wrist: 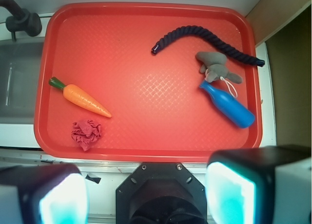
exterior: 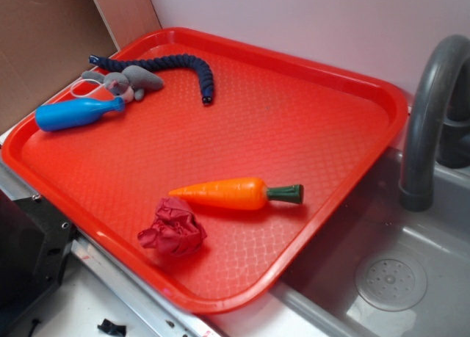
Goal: Grab the blue rope.
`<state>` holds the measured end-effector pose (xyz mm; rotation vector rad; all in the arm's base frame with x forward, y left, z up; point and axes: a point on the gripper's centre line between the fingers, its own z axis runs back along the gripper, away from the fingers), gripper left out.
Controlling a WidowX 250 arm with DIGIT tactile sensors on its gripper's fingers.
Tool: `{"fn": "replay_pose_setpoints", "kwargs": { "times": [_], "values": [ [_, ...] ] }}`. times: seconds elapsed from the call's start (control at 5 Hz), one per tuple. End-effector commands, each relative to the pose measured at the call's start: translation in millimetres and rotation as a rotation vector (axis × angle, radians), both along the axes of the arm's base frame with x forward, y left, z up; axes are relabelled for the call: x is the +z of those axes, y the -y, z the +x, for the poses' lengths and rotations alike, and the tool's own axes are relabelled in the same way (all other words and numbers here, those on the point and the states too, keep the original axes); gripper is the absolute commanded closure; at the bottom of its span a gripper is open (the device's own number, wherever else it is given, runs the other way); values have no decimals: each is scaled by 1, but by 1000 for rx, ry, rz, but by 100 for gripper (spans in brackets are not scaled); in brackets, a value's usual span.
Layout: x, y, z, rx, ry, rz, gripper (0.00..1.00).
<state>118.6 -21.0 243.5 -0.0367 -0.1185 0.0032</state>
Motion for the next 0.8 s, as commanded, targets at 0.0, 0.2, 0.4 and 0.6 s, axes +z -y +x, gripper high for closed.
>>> {"fn": "replay_pose_setpoints", "kwargs": {
  "times": [0.0, 0.2, 0.4, 0.6],
  "values": [
    [0, 0, 0, 0, 0, 0, 0],
    [-8, -7, 14, 165, 18, -10, 0],
    [-22, -19, 28, 416, 17, -38, 0],
    [-37, -32, 46, 665, 44, -65, 0]
  ]
}}
